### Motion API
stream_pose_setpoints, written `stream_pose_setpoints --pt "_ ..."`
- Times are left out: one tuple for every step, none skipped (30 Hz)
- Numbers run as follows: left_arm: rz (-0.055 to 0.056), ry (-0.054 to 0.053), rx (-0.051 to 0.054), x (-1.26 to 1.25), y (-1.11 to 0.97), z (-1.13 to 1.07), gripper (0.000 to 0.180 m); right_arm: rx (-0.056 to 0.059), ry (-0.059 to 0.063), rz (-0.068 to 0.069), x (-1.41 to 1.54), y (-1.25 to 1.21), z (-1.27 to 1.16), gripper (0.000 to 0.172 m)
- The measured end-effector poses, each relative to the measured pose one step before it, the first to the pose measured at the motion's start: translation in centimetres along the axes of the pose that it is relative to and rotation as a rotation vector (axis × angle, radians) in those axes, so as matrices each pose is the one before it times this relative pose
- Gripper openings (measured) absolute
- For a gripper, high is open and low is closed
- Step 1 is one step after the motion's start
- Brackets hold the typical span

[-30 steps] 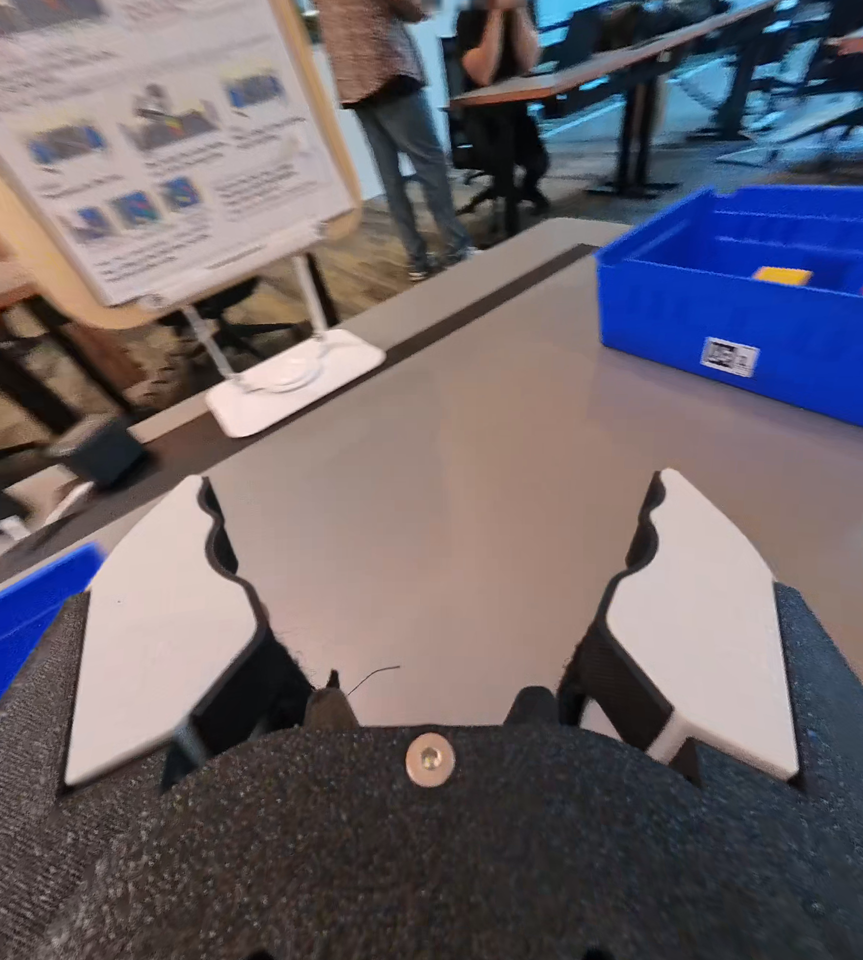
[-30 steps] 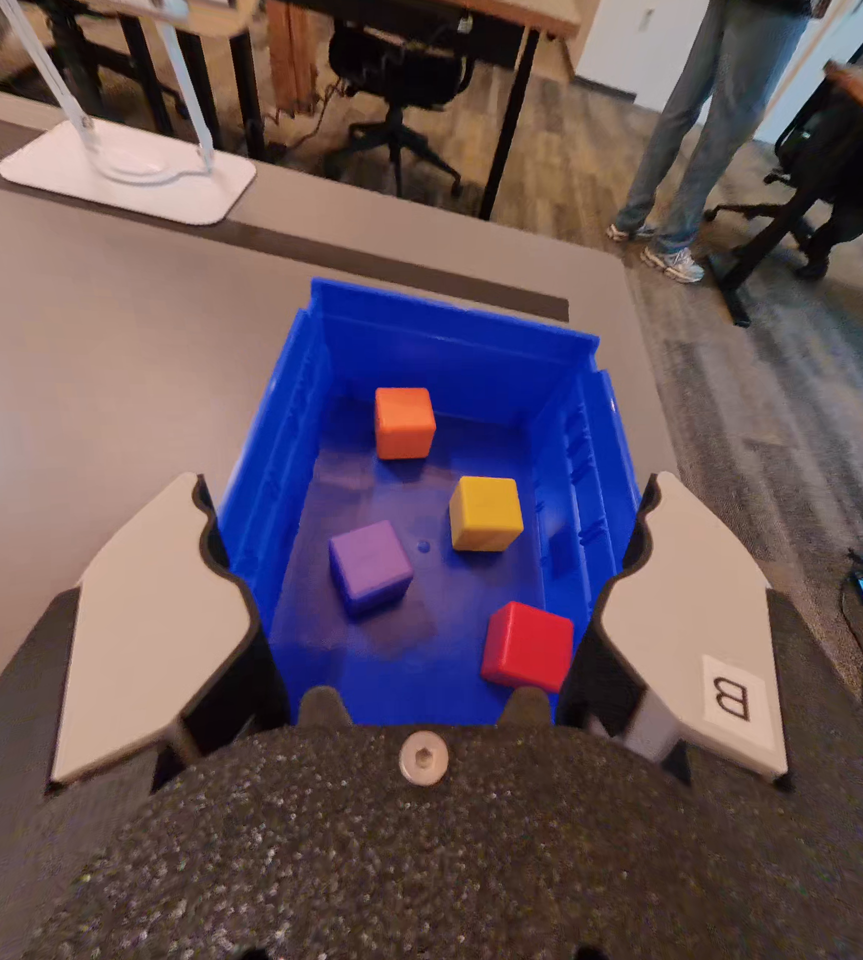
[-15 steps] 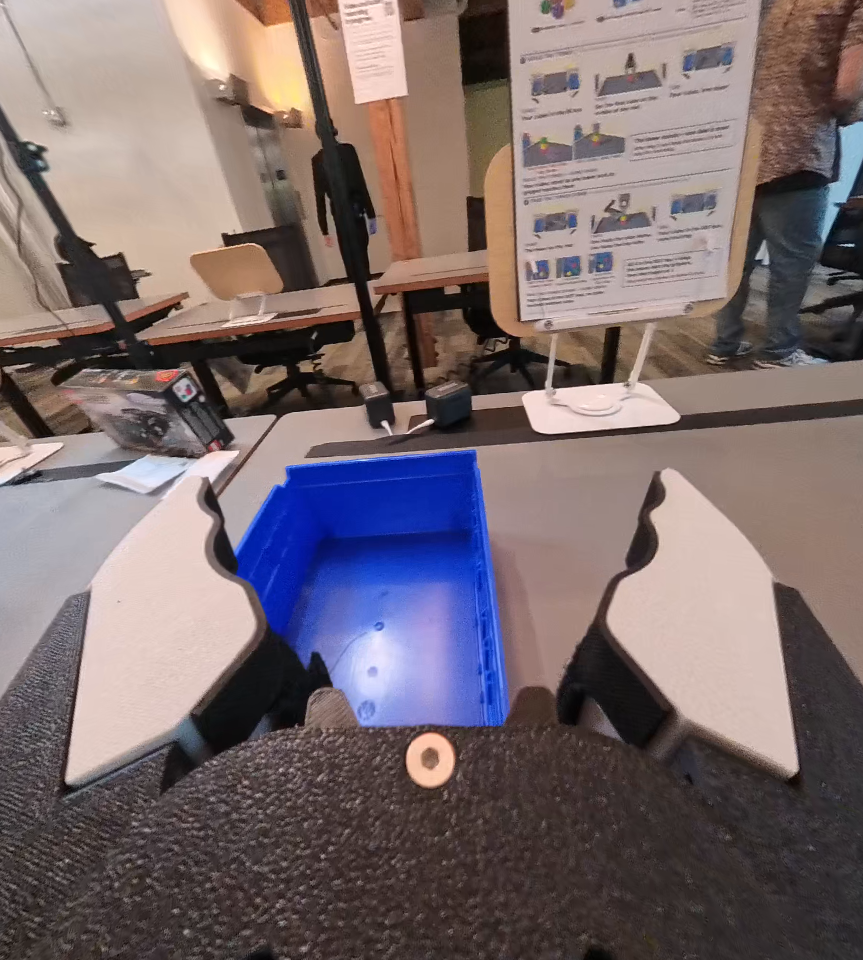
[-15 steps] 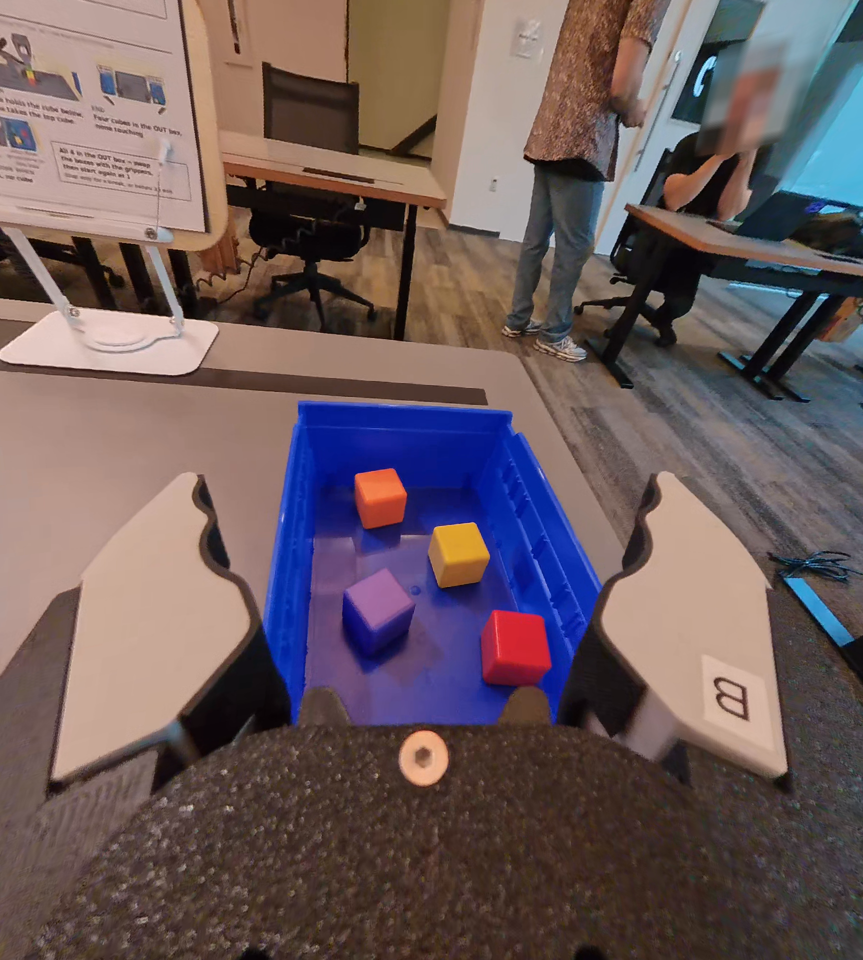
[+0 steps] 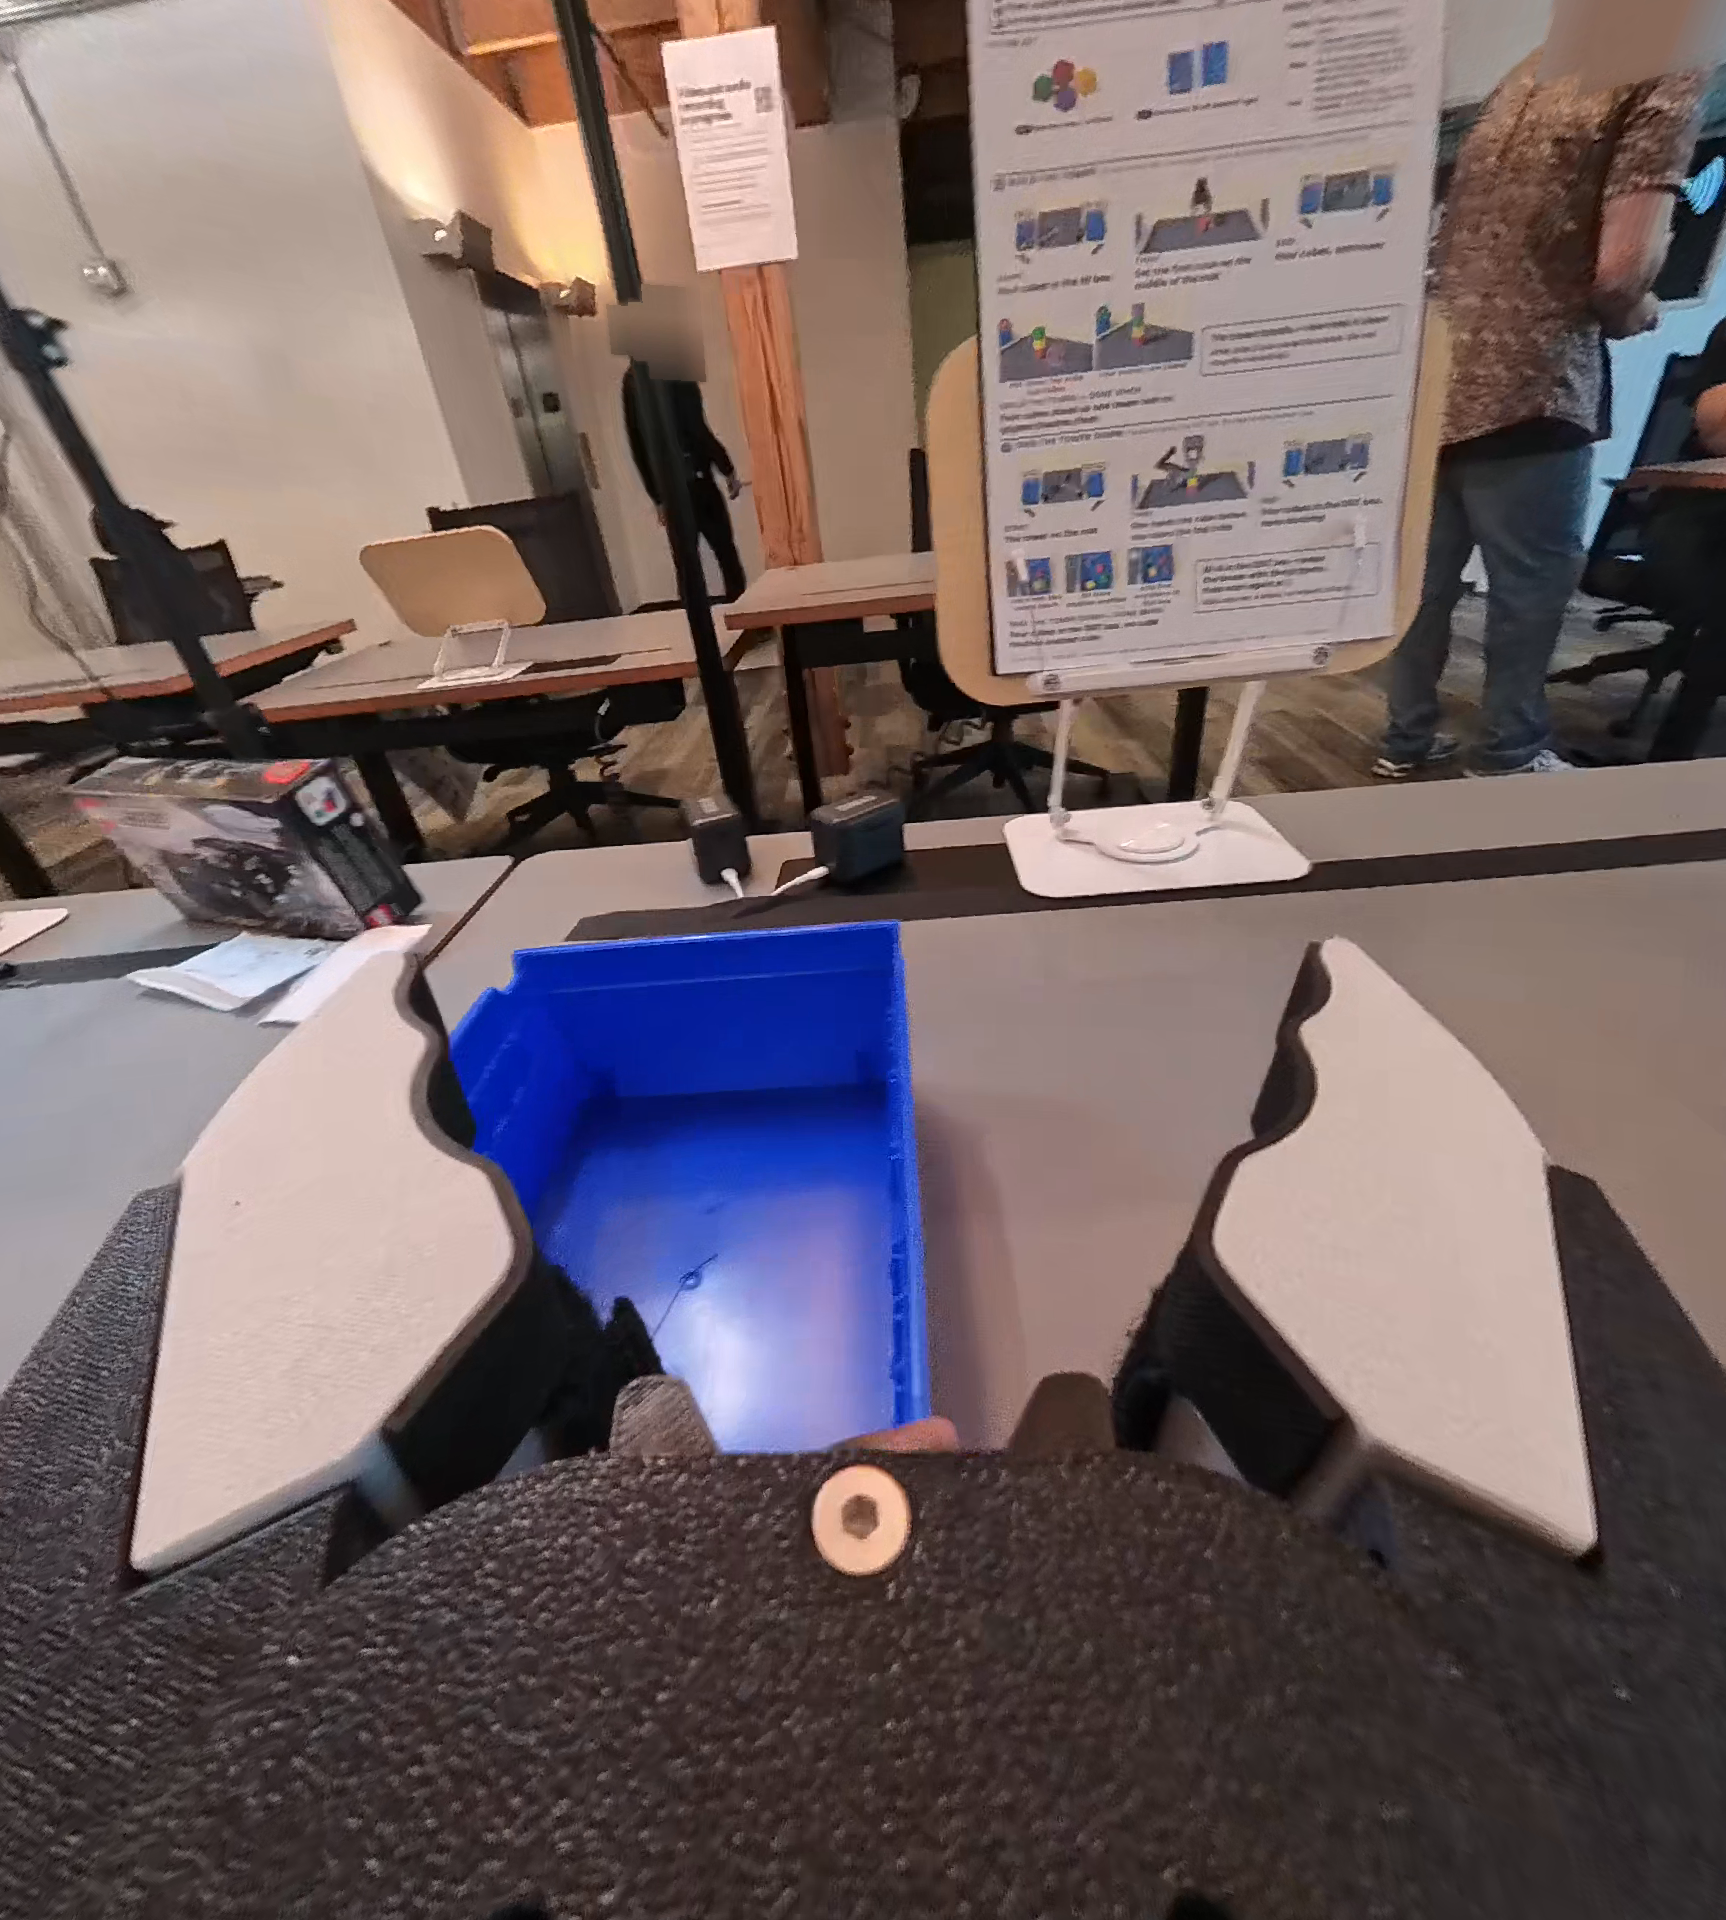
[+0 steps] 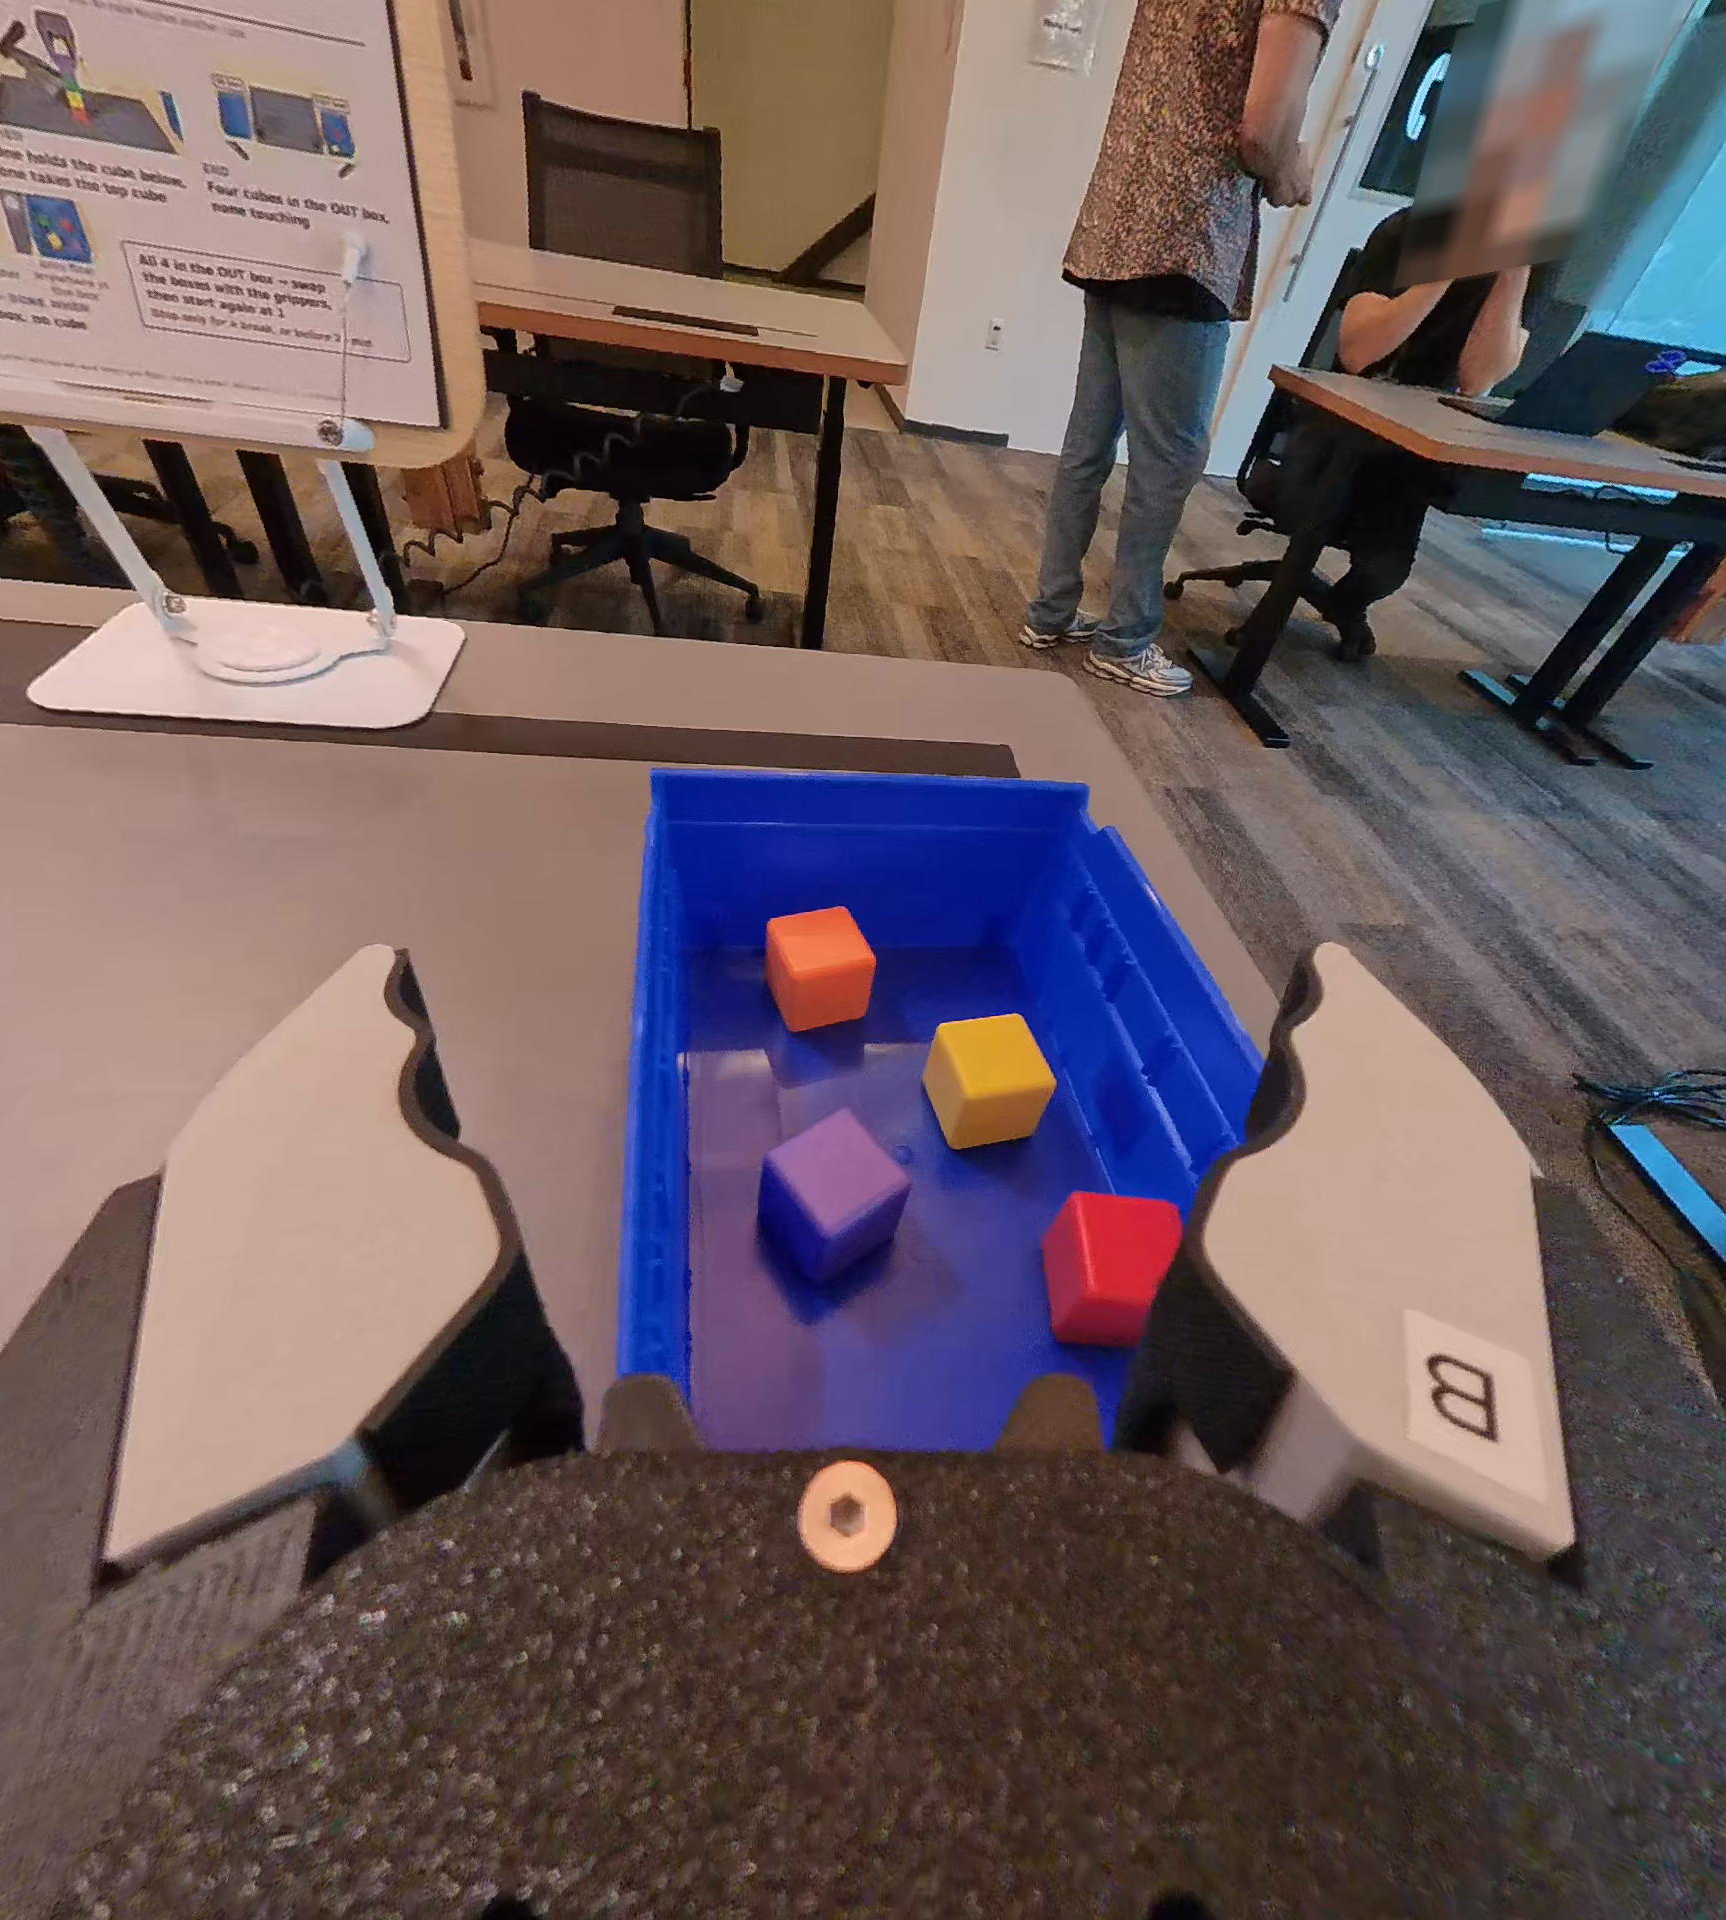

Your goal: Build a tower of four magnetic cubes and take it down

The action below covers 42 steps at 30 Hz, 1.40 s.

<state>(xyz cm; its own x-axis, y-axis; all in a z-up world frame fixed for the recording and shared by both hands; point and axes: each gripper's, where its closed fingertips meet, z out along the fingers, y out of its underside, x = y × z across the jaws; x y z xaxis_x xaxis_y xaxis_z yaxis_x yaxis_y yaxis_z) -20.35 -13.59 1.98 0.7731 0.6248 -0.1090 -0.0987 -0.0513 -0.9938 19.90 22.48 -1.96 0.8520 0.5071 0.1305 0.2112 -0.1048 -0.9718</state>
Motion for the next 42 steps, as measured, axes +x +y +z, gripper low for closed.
stream_pose_setpoints --pt "0.0041 0.0127 0.0004 0.683 0.141 0.240 0.146 0.0059 0.0068 -0.0024 -0.344 -0.016 0.000 0.148" --pt "0.0016 0.0110 0.0000 0.661 0.158 0.320 0.146 0.0080 0.0075 -0.0028 -0.354 -0.054 -0.012 0.148" --pt "0.0005 0.0188 -0.0033 0.777 0.229 0.358 0.146 0.0088 0.0044 -0.0010 -0.426 -0.066 -0.022 0.148" --pt "-0.0021 0.0205 -0.0077 0.835 0.274 0.404 0.148 0.0090 0.0005 0.0025 -0.500 -0.069 -0.024 0.148" --pt "-0.0014 0.0180 -0.0094 0.816 0.299 0.411 0.146 0.0057 -0.0038 0.0037 -0.574 -0.022 -0.019 0.147" --pt "0.0001 0.0177 -0.0132 0.867 0.336 0.416 0.148 0.0030 -0.0069 0.0048 -0.636 0.026 0.007 0.147" --pt "0.0007 0.0178 -0.0131 0.880 0.346 0.428 0.148 0.0035 -0.0098 0.0074 -0.721 0.045 0.032 0.147" --pt "-0.0021 0.0184 -0.0100 0.920 0.305 0.462 0.146 0.0050 -0.0147 0.0085 -0.842 0.041 0.065 0.147" --pt "-0.0011 0.0214 -0.0078 0.991 0.279 0.474 0.146 0.0029 -0.0196 0.0036 -0.980 0.083 0.114 0.148" --pt "-0.0006 0.0182 -0.0064 0.976 0.273 0.491 0.146 -0.0013 -0.0182 -0.0010 -0.981 0.144 0.182 0.148" --pt "0.0018 0.0172 -0.0045 0.973 0.262 0.524 0.146 -0.0051 -0.0174 -0.0028 -0.963 0.179 0.245 0.148" --pt "0.0030 0.0173 -0.0062 0.988 0.306 0.536 0.146 -0.0068 -0.0174 -0.0022 -0.948 0.193 0.285 0.148" --pt "0.0037 0.0171 -0.0056 0.975 0.302 0.565 0.146 -0.0047 -0.0161 -0.0002 -0.926 0.163 0.316 0.148" --pt "0.0009 0.0104 -0.0032 0.855 0.270 0.576 0.146 -0.0004 -0.0143 -0.0003 -0.896 0.128 0.349 0.148" --pt "0.0007 0.0114 -0.0013 0.840 0.266 0.590 0.146 0.0013 -0.0114 -0.0011 -0.871 0.121 0.379 0.148" --pt "-0.0010 0.0136 -0.0056 0.827 0.324 0.588 0.146 -0.0027 -0.0116 -0.0032 -0.868 0.208 0.385 0.150" --pt "-0.0012 0.0154 -0.0077 0.818 0.362 0.574 0.146 -0.0029 -0.0110 -0.0038 -0.859 0.231 0.375 0.148" --pt "-0.0035 0.0080 -0.0030 0.668 0.314 0.528 0.146 0.0007 -0.0097 -0.0034 -0.823 0.201 0.358 0.148" --pt "-0.0025 0.0057 0.0013 0.582 0.264 0.463 0.146 -0.0017 -0.0119 -0.0046 -0.818 0.247 0.330 0.148" --pt "0.0002 0.0041 -0.0004 0.506 0.288 0.401 0.146 -0.0089 -0.0143 -0.0065 -0.792 0.334 0.319 0.148" --pt "0.0019 0.0030 -0.0054 0.407 0.341 0.351 0.146 -0.0116 -0.0129 -0.0080 -0.705 0.352 0.276 0.148" --pt "0.0017 0.0012 -0.0063 0.282 0.319 0.263 0.146 -0.0090 -0.0068 -0.0089 -0.538 0.283 0.231 0.148" --pt "0.0007 0.0013 -0.0034 0.180 0.241 0.204 0.146 -0.0040 -0.0019 -0.0074 -0.356 0.208 0.168 0.147" --pt "-0.0009 0.0010 -0.0046 0.083 0.230 0.157 0.146 -0.0024 -0.0017 -0.0056 -0.256 0.179 0.132 0.147" --pt "0.0006 0.0003 -0.0071 0.012 0.222 0.098 0.146 -0.0072 -0.0013 -0.0071 -0.137 0.210 0.065 0.147" --pt "0.0021 -0.0073 -0.0029 -0.152 0.127 0.023 0.146 -0.0101 0.0030 -0.0079 0.040 0.226 0.058 0.147" --pt "0.0046 -0.0071 0.0016 -0.188 0.041 -0.017 0.146 -0.0090 0.0034 -0.0057 0.152 0.199 0.061 0.147" --pt "0.0030 -0.0029 -0.0035 -0.146 0.082 -0.004 0.146 -0.0088 -0.0024 -0.0012 0.134 0.169 0.059 0.147" --pt "0.0002 0.0045 -0.0095 -0.058 0.144 0.017 0.146 -0.0109 -0.0092 -0.0008 0.056 0.193 0.058 0.147" --pt "0.0019 0.0040 -0.0109 -0.086 0.155 -0.013 0.146 -0.0125 0.0006 -0.0035 0.213 0.214 0.009 0.147" --pt "0.0092 -0.0089 -0.0086 -0.342 0.107 -0.108 0.146 -0.0133 0.0078 -0.0118 0.344 0.206 -0.061 0.147" --pt "0.0128 -0.0209 -0.0049 -0.619 0.019 -0.196 0.146 -0.0100 0.0068 -0.0163 0.388 0.173 -0.114 0.147" --pt "0.0072 -0.0143 -0.0007 -0.642 -0.084 -0.254 0.145 -0.0129 -0.0009 -0.0181 0.339 0.227 -0.083 0.141" --pt "0.0093 0.0089 -0.0101 -0.460 -0.019 -0.351 0.133 -0.0215 0.0006 -0.0143 0.443 0.311 -0.049 0.139" --pt "0.0081 0.0027 -0.0140 -0.649 -0.056 -0.436 0.122 -0.0237 0.0116 -0.0050 0.704 0.336 -0.050 0.138" --pt "0.0024 -0.0255 -0.0104 -1.118 -0.115 -0.441 0.121 -0.0211 0.0169 0.0001 0.836 0.311 -0.035 0.138" --pt "0.0188 -0.0264 -0.0308 -1.217 0.145 -0.402 0.121 -0.0305 0.0222 -0.0029 0.942 0.464 0.044 0.138" --pt "0.0202 -0.0478 -0.0466 -1.603 0.430 -0.299 0.125 -0.0442 0.0258 -0.0064 0.974 0.681 0.153 0.140" --pt "0.0197 -0.0501 -0.0514 -1.720 0.648 -0.205 0.126 -0.0498 0.0167 -0.0126 0.829 0.800 0.265 0.140" --pt "0.0189 -0.0408 -0.0605 -1.659 0.907 -0.042 0.126 -0.0422 0.0097 -0.0099 0.723 0.733 0.317 0.134" --pt "0.0046 -0.0341 -0.0565 -1.552 0.956 0.128 0.125 -0.0377 -0.0029 -0.0057 0.515 0.667 0.321 0.126" --pt "-0.0003 -0.0159 -0.0486 -1.226 0.908 0.244 0.122 -0.0305 -0.0073 0.0034 0.410 0.521 0.272 0.121"
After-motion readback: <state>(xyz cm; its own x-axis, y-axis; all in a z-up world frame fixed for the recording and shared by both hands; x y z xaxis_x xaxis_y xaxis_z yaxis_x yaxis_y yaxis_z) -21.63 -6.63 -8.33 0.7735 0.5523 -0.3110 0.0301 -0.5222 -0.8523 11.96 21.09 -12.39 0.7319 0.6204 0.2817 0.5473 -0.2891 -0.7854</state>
